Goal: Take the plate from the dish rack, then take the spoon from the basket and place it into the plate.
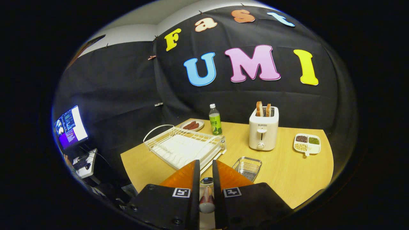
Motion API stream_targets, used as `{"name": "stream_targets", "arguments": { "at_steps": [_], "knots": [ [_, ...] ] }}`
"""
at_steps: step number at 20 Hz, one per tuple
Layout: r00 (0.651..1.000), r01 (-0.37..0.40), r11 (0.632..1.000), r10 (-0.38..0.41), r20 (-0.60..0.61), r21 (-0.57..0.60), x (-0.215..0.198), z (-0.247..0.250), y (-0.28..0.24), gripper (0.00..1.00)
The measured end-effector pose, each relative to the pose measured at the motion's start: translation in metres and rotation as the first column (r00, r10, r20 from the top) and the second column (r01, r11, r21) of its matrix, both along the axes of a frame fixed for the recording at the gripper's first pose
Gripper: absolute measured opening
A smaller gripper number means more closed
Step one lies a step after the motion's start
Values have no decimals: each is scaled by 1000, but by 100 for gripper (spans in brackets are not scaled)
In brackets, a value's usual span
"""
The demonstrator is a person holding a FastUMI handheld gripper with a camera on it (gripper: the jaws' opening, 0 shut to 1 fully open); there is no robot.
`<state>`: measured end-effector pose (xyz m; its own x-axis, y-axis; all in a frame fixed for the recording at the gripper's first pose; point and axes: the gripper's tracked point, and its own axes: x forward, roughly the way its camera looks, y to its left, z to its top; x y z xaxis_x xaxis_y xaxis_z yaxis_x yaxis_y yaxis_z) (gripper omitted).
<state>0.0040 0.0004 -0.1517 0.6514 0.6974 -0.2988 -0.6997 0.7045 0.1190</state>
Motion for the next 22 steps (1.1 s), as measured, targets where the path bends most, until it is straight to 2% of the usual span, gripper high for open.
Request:
{"name": "stream_targets", "arguments": {
  "at_steps": [3, 12, 18, 22],
  "knots": [
    [998, -35, 998, 33, -62, -45, -14, -39, 10, 22],
    [993, -76, 989, 64, -99, -130, -16, -86, 23, 23],
    [986, -111, 974, 84, -143, -196, -28, -110, 13, 23],
    [984, -99, 977, 69, -164, -188, -25, -108, 10, 24]
  ]
}}
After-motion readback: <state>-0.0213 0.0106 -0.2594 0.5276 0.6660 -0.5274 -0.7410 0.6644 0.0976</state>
